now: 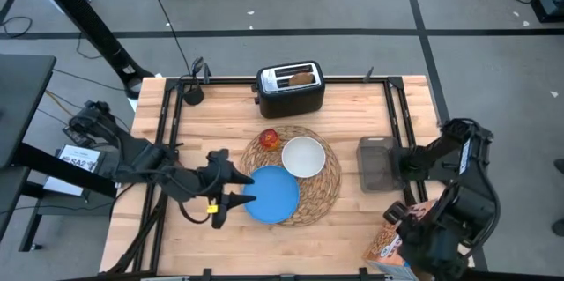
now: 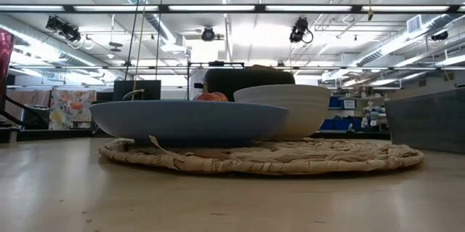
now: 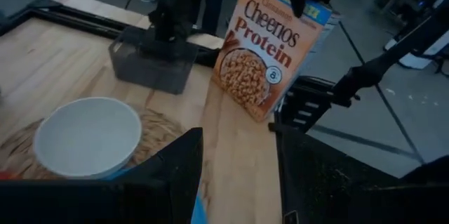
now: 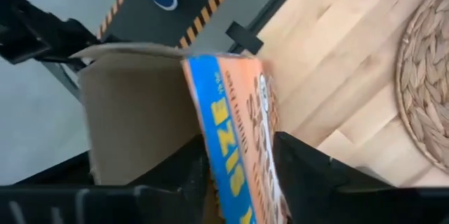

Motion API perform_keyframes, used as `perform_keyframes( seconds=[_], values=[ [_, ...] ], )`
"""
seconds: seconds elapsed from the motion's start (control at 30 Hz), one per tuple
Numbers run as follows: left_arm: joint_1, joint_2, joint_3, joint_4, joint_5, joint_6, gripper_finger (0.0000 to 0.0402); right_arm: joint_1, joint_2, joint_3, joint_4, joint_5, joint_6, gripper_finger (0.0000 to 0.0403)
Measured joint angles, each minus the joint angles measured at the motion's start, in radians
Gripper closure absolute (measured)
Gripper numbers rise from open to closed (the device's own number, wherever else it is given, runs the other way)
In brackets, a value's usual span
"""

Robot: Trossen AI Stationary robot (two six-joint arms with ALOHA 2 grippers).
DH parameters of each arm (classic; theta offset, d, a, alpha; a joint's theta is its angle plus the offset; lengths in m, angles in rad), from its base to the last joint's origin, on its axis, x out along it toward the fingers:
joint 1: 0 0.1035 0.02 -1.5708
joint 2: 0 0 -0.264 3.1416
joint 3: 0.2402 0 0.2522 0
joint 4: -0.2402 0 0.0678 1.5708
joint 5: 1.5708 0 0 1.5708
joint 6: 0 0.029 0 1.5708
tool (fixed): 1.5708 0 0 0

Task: Arrange a breakfast setting
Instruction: Pour the cereal into the white bowl

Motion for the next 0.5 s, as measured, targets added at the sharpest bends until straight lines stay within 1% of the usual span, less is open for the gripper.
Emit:
perform_keyframes(
  seconds=[0.23,0.4,0.43,0.5],
  values=[
    [-0.014,0.087,0.0,0.087,-0.019,0.007,0.0199,0.0,0.012,0.0,0.0,0.027,-0.002,0.032],
    [-0.031,0.154,0.0,0.173,-0.018,0.039,0.0199,-0.004,0.012,0.0,-0.001,0.037,0.004,0.0385],
    [-0.032,0.167,0.0,0.192,-0.018,0.045,0.0199,-0.009,0.012,0.0,0.0,0.036,0.012,0.0392],
    [-0.038,0.195,0.0,0.243,-0.018,0.055,0.0199,-0.019,0.012,0.007,-0.003,0.036,0.036,0.0393]
  ],
)
